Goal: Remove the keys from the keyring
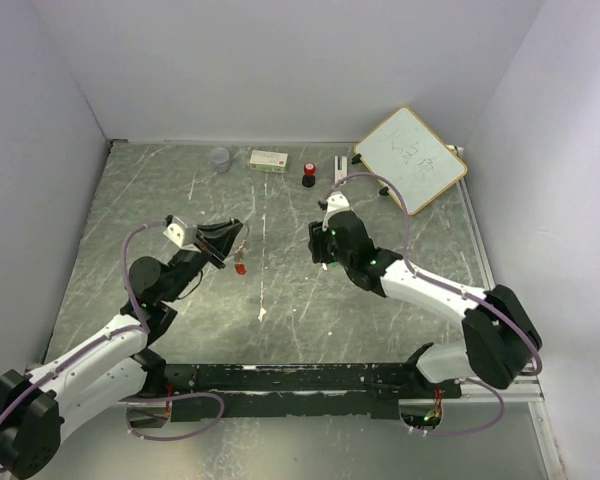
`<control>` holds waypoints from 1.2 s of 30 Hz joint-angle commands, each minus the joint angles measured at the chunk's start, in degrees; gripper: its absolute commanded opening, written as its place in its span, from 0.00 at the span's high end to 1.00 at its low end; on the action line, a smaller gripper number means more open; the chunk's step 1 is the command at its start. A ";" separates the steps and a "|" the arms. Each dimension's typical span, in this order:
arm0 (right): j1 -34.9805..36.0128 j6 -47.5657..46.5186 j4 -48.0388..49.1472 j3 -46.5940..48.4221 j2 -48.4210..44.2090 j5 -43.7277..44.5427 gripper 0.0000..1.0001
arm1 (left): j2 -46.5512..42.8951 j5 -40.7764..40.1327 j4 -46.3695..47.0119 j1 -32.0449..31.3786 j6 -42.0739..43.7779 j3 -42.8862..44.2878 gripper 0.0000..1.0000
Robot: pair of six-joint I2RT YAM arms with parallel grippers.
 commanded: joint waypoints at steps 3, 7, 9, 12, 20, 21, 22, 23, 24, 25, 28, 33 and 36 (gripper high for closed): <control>2.11 0.65 15.37 -8.39 -6.71 -12.95 0.59 | 0.59 4.77 5.07 0.02 -2.59 4.57 0.93; 2.23 3.15 23.20 -10.92 -7.67 -20.64 0.71 | 1.59 6.09 5.82 0.05 -3.52 6.23 0.93; 2.48 4.14 26.75 -11.56 -7.05 -23.84 0.72 | 2.30 6.59 6.79 0.01 -4.11 6.63 0.93; 3.93 4.10 31.48 -12.18 -5.89 -26.51 0.71 | 3.40 6.60 7.58 -0.02 -4.97 7.26 0.93; 10.21 0.85 37.31 -11.18 -1.90 -25.96 0.71 | 4.29 5.66 9.85 -0.16 -5.71 7.48 0.93; 10.82 0.63 37.81 -10.95 -1.25 -25.73 0.71 | 4.47 5.59 10.02 -0.15 -5.71 7.61 0.93; 11.40 0.47 38.43 -10.68 -0.54 -25.68 0.71 | 4.59 5.51 10.40 -0.17 -7.27 7.69 0.93; 12.01 0.42 38.89 -10.47 0.15 -25.29 0.71 | 4.69 5.56 10.80 -0.17 -7.90 7.67 0.93; 12.61 0.21 39.52 -10.32 0.75 -24.73 0.71 | 4.77 5.52 11.05 -0.15 -8.12 7.73 0.93; 13.31 -0.07 40.04 -10.27 1.24 -24.09 0.71 | 4.79 5.59 11.20 -0.24 -8.31 7.80 0.93; 14.40 -0.73 41.66 -10.09 2.36 -22.52 0.69 | 4.63 5.56 11.44 -0.24 -8.68 7.68 0.93; 15.36 -2.22 45.34 -10.11 3.89 -20.28 0.68 | 4.27 4.80 11.57 -0.42 -9.11 7.45 0.93; 15.49 -2.97 46.61 -9.43 5.19 -19.88 0.68 | 4.34 4.86 11.84 -0.42 -9.63 7.68 0.93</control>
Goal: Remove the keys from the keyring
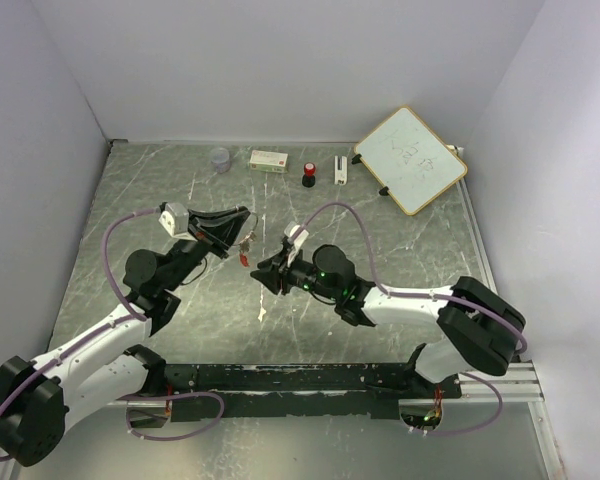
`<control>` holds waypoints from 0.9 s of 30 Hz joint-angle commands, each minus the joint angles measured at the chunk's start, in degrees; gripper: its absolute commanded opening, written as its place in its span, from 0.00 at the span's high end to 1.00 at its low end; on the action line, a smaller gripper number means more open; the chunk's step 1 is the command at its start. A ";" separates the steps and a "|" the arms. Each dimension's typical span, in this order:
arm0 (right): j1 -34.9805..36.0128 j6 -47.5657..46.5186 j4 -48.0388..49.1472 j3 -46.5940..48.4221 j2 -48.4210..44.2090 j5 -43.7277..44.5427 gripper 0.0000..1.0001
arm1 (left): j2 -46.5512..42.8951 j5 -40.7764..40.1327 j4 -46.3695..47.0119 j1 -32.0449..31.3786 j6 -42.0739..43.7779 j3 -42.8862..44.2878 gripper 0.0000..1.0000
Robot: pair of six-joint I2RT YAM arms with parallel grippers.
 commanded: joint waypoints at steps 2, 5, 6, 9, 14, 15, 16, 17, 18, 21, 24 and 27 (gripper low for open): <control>0.43 -2.28 5.85 2.47 2.18 2.17 0.68 | -0.44 0.16 4.11 -0.28 -1.69 2.50 0.93; 0.41 -2.47 7.32 3.41 4.07 2.14 0.68 | -0.20 0.34 3.96 -0.43 -1.80 2.83 0.93; 0.45 -2.51 7.60 3.82 4.72 1.97 0.67 | -0.08 0.30 3.90 -0.39 -1.75 2.93 0.93; 0.54 -2.17 8.90 4.83 6.75 1.49 0.67 | -0.06 0.08 3.44 -0.49 -1.49 3.22 0.93; 0.71 -1.97 10.59 5.99 8.78 0.93 0.67 | -0.49 -0.32 2.73 -0.56 -1.10 3.56 0.93; 0.72 -2.06 10.69 6.23 9.10 0.94 0.67 | -0.57 -0.33 2.84 -0.68 -1.17 3.50 0.93; 0.72 -2.15 10.77 6.44 9.37 0.92 0.67 | -0.59 -0.40 3.03 -0.70 -1.18 3.49 0.93; 0.73 -2.17 10.90 6.61 9.60 0.84 0.67 | -0.69 -0.42 3.29 -0.77 -1.26 3.29 0.93; 0.72 -2.20 11.06 6.80 9.81 0.91 0.67 | -0.68 -0.60 3.55 -0.79 -1.27 3.08 0.93; 0.77 -2.13 11.99 7.12 10.49 1.03 0.67 | -0.48 -0.92 3.86 -0.86 -1.35 2.91 0.93; 0.72 -2.12 12.44 7.64 11.11 1.19 0.68 | -0.01 -0.77 4.12 -0.94 -1.31 3.08 0.93; 0.72 -2.05 12.82 8.02 11.57 1.41 0.68 | 0.18 -1.01 4.25 -1.13 -1.27 3.02 0.93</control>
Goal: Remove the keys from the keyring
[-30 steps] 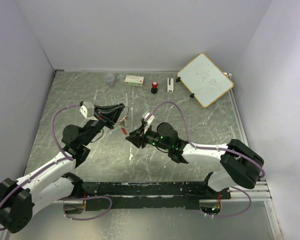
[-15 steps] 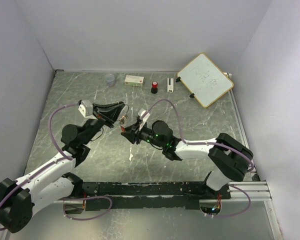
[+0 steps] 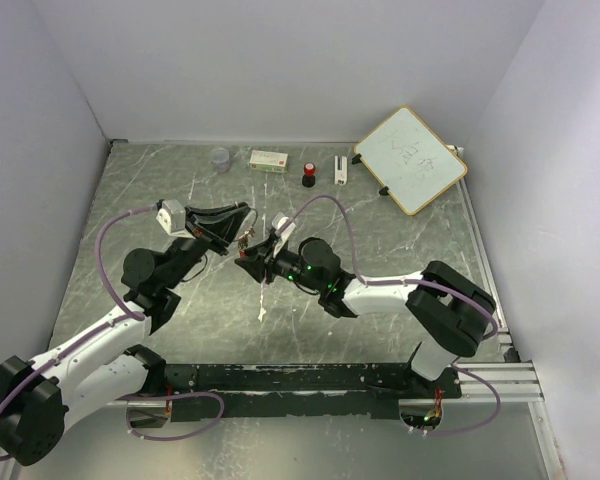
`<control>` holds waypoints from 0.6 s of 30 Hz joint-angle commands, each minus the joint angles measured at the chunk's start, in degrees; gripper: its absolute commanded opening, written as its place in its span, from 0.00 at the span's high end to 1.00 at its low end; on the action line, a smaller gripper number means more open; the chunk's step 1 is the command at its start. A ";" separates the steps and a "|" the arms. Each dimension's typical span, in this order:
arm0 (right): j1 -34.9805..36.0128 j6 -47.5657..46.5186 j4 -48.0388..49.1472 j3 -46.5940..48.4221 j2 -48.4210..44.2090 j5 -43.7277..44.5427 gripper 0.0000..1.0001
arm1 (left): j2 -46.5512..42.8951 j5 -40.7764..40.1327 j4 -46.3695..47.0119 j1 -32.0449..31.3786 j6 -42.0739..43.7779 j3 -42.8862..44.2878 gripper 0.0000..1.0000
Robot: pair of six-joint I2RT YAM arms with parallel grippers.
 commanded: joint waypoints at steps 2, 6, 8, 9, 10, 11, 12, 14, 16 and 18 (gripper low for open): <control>0.33 -0.58 2.81 1.77 1.56 0.73 0.70 | 0.04 -0.99 3.58 -0.75 -0.48 1.28 0.93; 0.34 -0.16 3.28 2.33 2.64 0.84 0.75 | 0.03 -1.27 3.74 -0.80 -0.25 1.32 0.93; 0.33 0.14 3.70 2.46 3.14 0.82 0.79 | -0.05 -1.31 3.71 -0.86 -0.15 1.32 0.93; 0.33 0.31 3.98 2.46 3.33 0.91 0.82 | -0.10 -1.40 3.64 -0.86 -0.09 1.24 0.93; 0.33 0.32 4.17 2.48 3.40 1.00 0.84 | -0.16 -1.48 3.65 -0.90 -0.01 1.24 0.93; 0.33 0.27 4.32 2.47 3.48 1.06 0.86 | -0.19 -1.58 3.67 -0.89 -0.02 1.09 0.93; 0.33 0.39 4.42 2.44 3.45 1.32 0.88 | -0.31 -1.73 3.71 -0.94 0.11 1.02 0.93; 0.33 0.31 4.51 2.39 3.36 1.69 0.93 | -0.37 -1.98 3.88 -0.94 0.21 0.71 0.93; 0.33 0.26 4.23 2.31 2.97 2.08 1.00 | -0.37 -2.21 3.76 -0.94 0.25 0.58 0.93; 0.33 0.06 3.64 2.27 2.61 2.40 1.00 | -0.15 -2.43 3.86 -0.91 0.28 0.43 0.93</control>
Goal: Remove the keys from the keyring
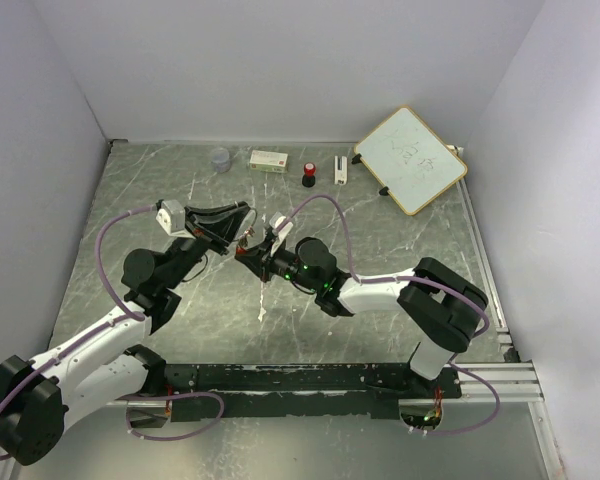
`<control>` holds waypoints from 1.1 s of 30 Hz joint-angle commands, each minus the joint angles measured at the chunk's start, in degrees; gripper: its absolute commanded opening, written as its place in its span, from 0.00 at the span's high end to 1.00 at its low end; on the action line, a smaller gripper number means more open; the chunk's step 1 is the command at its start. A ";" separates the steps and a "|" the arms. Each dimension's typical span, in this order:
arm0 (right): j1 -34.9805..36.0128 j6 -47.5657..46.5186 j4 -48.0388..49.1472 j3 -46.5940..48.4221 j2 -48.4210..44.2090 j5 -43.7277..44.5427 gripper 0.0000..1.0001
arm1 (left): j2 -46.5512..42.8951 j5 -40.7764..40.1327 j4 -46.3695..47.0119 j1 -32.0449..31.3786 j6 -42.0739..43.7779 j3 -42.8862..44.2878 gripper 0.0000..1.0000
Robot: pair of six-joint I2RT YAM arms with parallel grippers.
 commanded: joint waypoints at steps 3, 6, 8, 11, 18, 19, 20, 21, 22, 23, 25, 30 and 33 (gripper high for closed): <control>0.41 -0.73 -1.07 0.98 -1.71 1.10 1.00 | -0.08 -2.55 3.12 -0.57 0.84 0.35 0.92; 1.10 -2.21 -7.85 1.19 -4.84 1.88 1.00 | 0.11 -6.41 -1.50 -0.56 2.15 1.90 0.80; 1.96 -3.77 -14.68 1.72 -7.71 4.19 1.00 | 0.54 -9.75 -7.88 -0.57 5.21 3.88 0.69; 4.27 -6.38 -25.55 3.14 -12.81 9.44 1.00 | 2.10 -13.74 -13.41 -0.57 7.39 5.94 0.56; 9.03 -8.70 -44.55 7.20 -22.74 22.71 1.00 | 4.62 -20.08 -17.26 -0.57 8.87 5.96 0.35; 9.25 -8.73 -46.22 7.81 -23.85 24.08 1.00 | 4.44 -20.08 -17.16 -0.56 9.18 5.52 0.35; 9.29 -8.70 -47.91 8.68 -24.78 25.06 1.00 | 4.20 -20.09 -16.87 -0.56 9.53 5.11 0.36; 9.35 -8.58 -49.82 9.75 -25.48 26.08 1.00 | 3.82 -20.15 -16.57 -0.53 9.84 4.50 0.37; 9.34 -8.47 -51.62 10.94 -25.96 26.89 1.00 | 3.45 -20.08 -16.31 -0.57 10.15 3.94 0.37; 9.40 -8.42 -53.92 12.45 -26.16 27.73 1.00 | 2.89 -19.82 -15.84 -0.56 10.52 3.35 0.38; 9.44 -8.32 -58.74 15.65 -25.71 28.78 1.00 | 1.90 -19.40 -15.23 -0.55 11.08 1.99 0.39; 9.58 -6.21 -74.14 28.76 -21.13 31.26 1.00 | -1.50 -15.91 -10.88 -0.54 12.31 -1.92 0.40; 9.56 -4.03 -86.41 37.38 -17.08 31.39 1.00 | -3.25 -12.49 -7.75 -0.49 12.65 -4.21 0.40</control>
